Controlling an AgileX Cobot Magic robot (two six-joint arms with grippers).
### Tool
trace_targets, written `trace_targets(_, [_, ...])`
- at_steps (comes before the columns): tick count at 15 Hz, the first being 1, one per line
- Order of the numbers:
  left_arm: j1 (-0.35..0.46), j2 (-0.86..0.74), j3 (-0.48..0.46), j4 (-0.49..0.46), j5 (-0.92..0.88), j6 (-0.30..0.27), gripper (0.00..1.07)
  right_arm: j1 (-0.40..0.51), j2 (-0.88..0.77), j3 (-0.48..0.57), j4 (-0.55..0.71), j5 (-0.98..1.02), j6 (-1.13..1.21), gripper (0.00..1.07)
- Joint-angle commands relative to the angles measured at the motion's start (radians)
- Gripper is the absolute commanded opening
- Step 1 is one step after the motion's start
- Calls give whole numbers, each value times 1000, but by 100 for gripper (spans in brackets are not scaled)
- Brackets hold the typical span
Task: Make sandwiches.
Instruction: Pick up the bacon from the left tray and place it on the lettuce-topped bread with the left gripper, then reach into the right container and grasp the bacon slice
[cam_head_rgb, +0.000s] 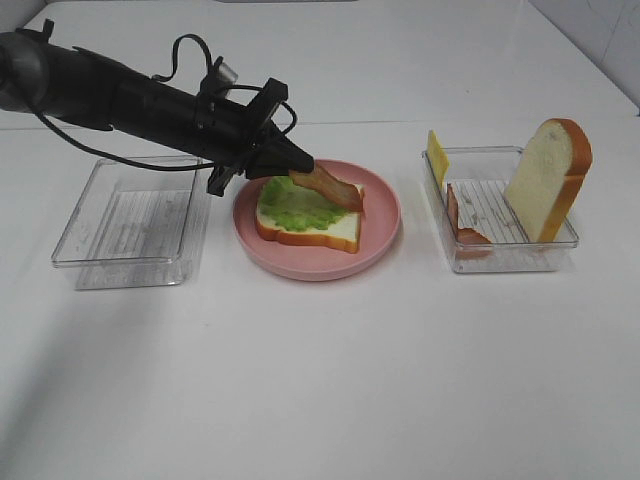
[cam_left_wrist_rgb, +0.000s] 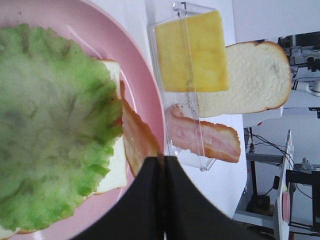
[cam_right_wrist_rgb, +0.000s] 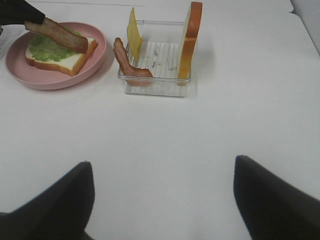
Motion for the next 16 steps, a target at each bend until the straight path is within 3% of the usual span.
trace_targets(1, [-1, -5, -4, 32, -17, -16, 14, -8, -13, 0, 3, -7, -7, 74])
trace_targets(2, [11, -6, -4, 32, -33, -42, 43, -8, -13, 0, 3, -7, -7, 74])
trace_targets(4, [29, -7, -4, 32, -27, -45, 65, -8, -13, 0, 3, -7, -7, 74])
trace_targets(5, [34, -7, -4, 32, -12, -45, 71, -8, -13, 0, 2, -7, -7, 74])
trace_targets(12, [164, -29, -4, 59, 217, -6, 72, -8, -13, 0, 7, -7, -7, 74])
trace_targets(14, [181, -91, -4, 172, 210, -18, 70, -8, -13, 0, 7, -7, -7, 74])
trace_targets(16, [189, -174, -4, 324, 188, -71, 67, -8, -13, 0, 7, -7, -7, 74])
